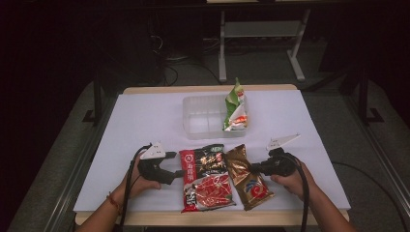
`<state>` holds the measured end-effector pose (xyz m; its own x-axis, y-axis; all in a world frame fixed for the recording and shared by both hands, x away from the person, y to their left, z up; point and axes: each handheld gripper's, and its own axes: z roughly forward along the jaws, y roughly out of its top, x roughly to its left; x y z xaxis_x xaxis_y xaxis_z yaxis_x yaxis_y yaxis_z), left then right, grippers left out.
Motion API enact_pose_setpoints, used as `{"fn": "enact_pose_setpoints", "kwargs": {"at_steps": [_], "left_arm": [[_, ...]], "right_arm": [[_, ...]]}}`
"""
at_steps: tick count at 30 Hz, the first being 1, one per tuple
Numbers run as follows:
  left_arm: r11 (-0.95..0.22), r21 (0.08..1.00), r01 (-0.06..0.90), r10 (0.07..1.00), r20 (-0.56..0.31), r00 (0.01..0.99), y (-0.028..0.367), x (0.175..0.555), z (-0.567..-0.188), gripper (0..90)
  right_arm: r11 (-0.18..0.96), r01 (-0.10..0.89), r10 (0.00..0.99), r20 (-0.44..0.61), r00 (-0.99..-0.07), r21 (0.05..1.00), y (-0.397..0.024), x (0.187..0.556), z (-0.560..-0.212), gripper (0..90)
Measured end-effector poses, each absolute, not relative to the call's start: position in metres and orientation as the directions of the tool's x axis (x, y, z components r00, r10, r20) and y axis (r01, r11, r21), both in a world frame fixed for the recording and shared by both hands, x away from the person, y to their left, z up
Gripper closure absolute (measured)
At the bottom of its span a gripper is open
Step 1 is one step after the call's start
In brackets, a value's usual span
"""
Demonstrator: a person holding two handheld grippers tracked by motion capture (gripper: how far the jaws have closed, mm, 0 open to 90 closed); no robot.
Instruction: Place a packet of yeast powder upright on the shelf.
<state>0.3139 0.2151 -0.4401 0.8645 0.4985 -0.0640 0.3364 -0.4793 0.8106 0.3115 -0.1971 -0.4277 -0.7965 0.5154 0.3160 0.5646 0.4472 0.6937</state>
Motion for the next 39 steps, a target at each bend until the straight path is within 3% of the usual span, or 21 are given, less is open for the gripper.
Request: {"fn": "enact_pose_setpoints", "kwargs": {"at_steps": [29,39], "left_arm": [[-0.384,0.845,0.371,0.594,-0.082,0.8,0.254,0.311,-0.425,20.1],[-0.384,0.859,0.339,0.628,-0.026,0.778,0.275,0.299,-0.425,19.9]], "right_arm": [[0.324,0.338,0.631,0.064,-0.773,0.884,-0.199,0.285,-0.386,90.0],[0.3,0.254,0.661,-0.008,-0.751,0.919,-0.181,0.289,-0.374,90.0]]}}
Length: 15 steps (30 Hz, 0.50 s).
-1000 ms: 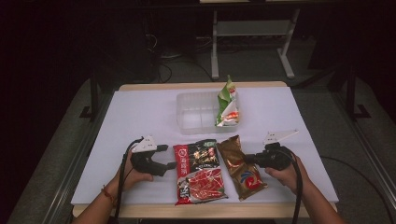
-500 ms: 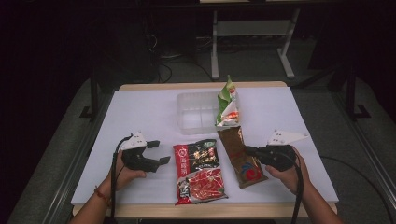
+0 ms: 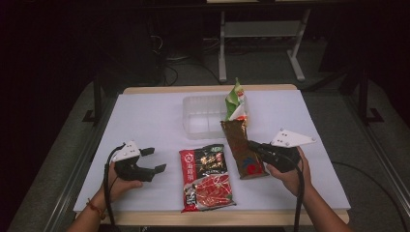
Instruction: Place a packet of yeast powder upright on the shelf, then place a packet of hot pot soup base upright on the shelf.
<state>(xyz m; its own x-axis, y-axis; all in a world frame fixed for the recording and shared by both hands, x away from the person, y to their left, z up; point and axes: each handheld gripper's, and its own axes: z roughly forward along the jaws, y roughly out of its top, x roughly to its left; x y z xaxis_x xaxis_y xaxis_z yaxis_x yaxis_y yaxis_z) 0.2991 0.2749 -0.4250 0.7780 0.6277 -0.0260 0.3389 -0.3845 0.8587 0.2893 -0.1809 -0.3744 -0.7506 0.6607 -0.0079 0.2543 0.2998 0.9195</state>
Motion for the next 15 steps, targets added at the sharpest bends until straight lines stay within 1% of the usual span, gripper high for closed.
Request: {"fn": "enact_pose_setpoints", "kwargs": {"at_steps": [5,11,15], "left_arm": [[-0.394,0.861,0.321,0.647,0.013,0.762,0.283,0.294,-0.429,20.0],[-0.387,0.885,0.259,0.674,0.079,0.735,0.289,0.284,-0.423,20.2],[-0.385,0.886,0.256,0.683,0.087,0.725,0.293,0.281,-0.424,20.4]], "right_arm": [[0.312,0.233,0.658,-0.033,-0.752,0.921,-0.172,0.295,-0.371,90.0],[0.289,0.203,0.673,-0.048,-0.738,0.936,-0.161,0.305,-0.363,90.0],[0.283,0.177,0.685,-0.07,-0.725,0.943,-0.155,0.313,-0.358,90.0]]}}
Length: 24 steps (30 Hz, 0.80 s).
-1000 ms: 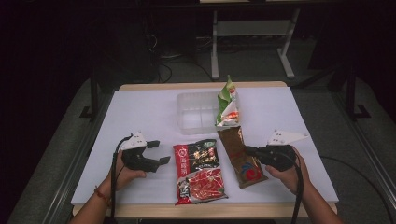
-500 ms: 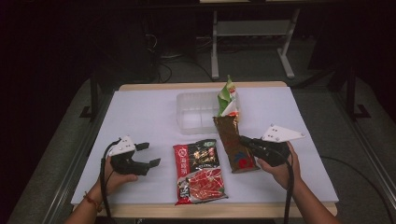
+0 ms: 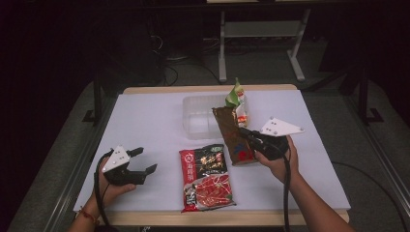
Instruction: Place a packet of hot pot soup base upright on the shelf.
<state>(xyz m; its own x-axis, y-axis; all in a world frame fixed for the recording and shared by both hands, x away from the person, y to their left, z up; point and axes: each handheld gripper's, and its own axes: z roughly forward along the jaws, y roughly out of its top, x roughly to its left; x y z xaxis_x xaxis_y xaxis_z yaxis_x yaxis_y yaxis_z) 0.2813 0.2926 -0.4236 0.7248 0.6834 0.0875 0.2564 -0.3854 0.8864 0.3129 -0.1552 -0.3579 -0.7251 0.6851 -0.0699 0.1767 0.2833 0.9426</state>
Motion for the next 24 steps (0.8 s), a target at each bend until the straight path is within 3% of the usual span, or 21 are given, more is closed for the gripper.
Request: {"fn": "enact_pose_setpoints", "kwargs": {"at_steps": [24], "left_arm": [[-0.381,0.88,0.283,0.667,0.051,0.743,0.292,0.283,-0.435,20.4]], "right_arm": [[0.242,0.085,0.766,-0.137,-0.628,0.966,-0.1,0.366,-0.345,90.0]]}}
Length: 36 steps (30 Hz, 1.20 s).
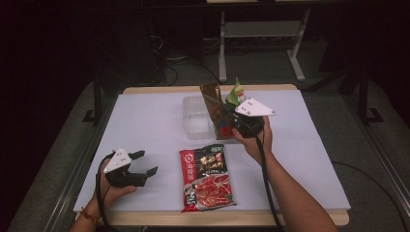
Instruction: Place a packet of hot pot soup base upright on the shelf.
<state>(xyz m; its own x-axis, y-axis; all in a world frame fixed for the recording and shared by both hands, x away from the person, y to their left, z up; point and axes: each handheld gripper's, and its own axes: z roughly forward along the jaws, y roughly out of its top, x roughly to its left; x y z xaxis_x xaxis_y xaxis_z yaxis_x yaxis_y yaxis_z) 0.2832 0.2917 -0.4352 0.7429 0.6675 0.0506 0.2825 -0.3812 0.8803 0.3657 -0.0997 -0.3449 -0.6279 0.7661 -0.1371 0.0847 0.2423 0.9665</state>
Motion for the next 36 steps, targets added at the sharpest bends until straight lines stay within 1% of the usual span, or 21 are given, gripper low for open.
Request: {"fn": "enact_pose_setpoints", "kwargs": {"at_steps": [5,11,14,22,25,32,36], "left_arm": [[-0.389,0.878,0.28,0.656,0.05,0.753,0.29,0.282,-0.436,20.5],[-0.388,0.879,0.278,0.647,0.045,0.761,0.29,0.282,-0.436,20.7],[-0.384,0.879,0.281,0.643,0.036,0.765,0.29,0.282,-0.436,20.7],[-0.383,0.878,0.286,0.641,0.03,0.767,0.29,0.282,-0.437,20.8],[-0.388,0.875,0.29,0.638,0.028,0.77,0.289,0.282,-0.438,20.8],[-0.379,0.879,0.291,0.642,0.023,0.766,0.29,0.282,-0.437,21.0],[-0.373,0.88,0.294,0.642,0.016,0.767,0.291,0.282,-0.438,21.0]], "right_arm": [[0.226,0.076,0.791,-0.137,-0.597,0.971,-0.086,0.38,-0.34,90.0],[0.255,0.07,0.822,-0.178,-0.541,0.964,-0.07,0.399,-0.341,90.0],[0.249,0.081,0.835,-0.171,-0.524,0.965,-0.064,0.408,-0.343,90.0],[0.276,0.102,0.86,-0.198,-0.47,0.956,-0.054,0.428,-0.353,90.0],[0.27,0.114,0.87,-0.191,-0.454,0.956,-0.052,0.434,-0.358,90.0],[0.266,0.122,0.884,-0.192,-0.426,0.956,-0.044,0.448,-0.365,90.0],[0.288,0.13,0.883,-0.21,-0.421,0.949,-0.037,0.454,-0.374,90.0]]}}
